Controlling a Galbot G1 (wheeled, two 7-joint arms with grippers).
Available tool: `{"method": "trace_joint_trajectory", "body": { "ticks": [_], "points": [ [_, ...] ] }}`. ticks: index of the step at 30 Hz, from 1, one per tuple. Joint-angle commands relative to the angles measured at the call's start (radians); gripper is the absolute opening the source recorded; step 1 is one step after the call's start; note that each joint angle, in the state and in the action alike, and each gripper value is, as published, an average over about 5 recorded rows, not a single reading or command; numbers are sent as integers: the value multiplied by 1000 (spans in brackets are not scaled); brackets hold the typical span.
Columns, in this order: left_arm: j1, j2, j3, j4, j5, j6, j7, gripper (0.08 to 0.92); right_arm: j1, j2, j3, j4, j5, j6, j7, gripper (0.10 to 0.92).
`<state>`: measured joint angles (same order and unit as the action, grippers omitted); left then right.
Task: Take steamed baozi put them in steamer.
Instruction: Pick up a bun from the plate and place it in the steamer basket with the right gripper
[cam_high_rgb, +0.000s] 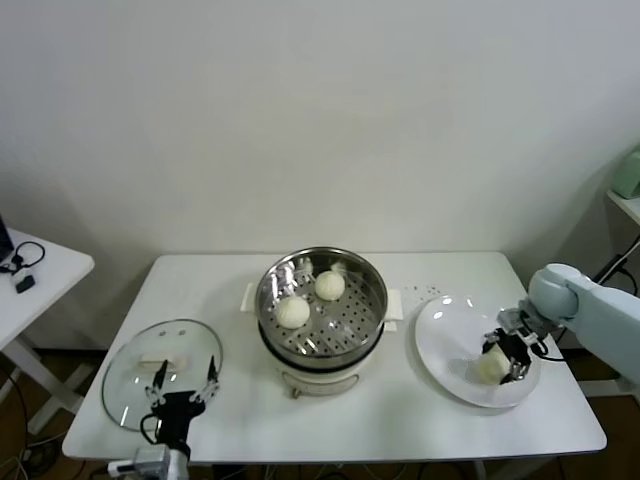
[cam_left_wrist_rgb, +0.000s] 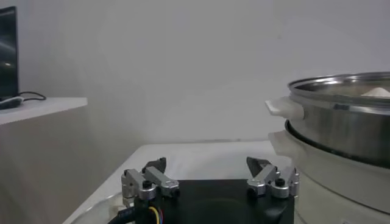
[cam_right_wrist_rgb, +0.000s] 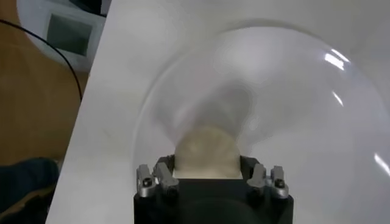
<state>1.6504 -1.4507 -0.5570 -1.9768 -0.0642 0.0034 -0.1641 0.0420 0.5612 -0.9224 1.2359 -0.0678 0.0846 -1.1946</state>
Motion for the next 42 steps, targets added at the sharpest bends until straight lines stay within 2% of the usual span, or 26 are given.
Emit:
{"method": "trace_joint_trajectory", "body": {
  "ticks": [1,9,21,31,42],
  "points": [
    [1,3,9,0,14,-1,0,823,381,26,-155,111,52,88,-33,687],
    [1,-4,28,-8,36,-1,-1,823,634,183,-204,188,-116,285,-53,687],
    [20,8,28,-18,40,-2,-1,823,592,440,-215,382,-220,337,-48,687],
    [30,9,30,-26,54,0,-3,823,473,652,-214,336,-309,416,-41,687],
    [36,12,30,-21,53,0,-4,823,425,720,-261,309,-315,460,-37,687]
  ]
}}
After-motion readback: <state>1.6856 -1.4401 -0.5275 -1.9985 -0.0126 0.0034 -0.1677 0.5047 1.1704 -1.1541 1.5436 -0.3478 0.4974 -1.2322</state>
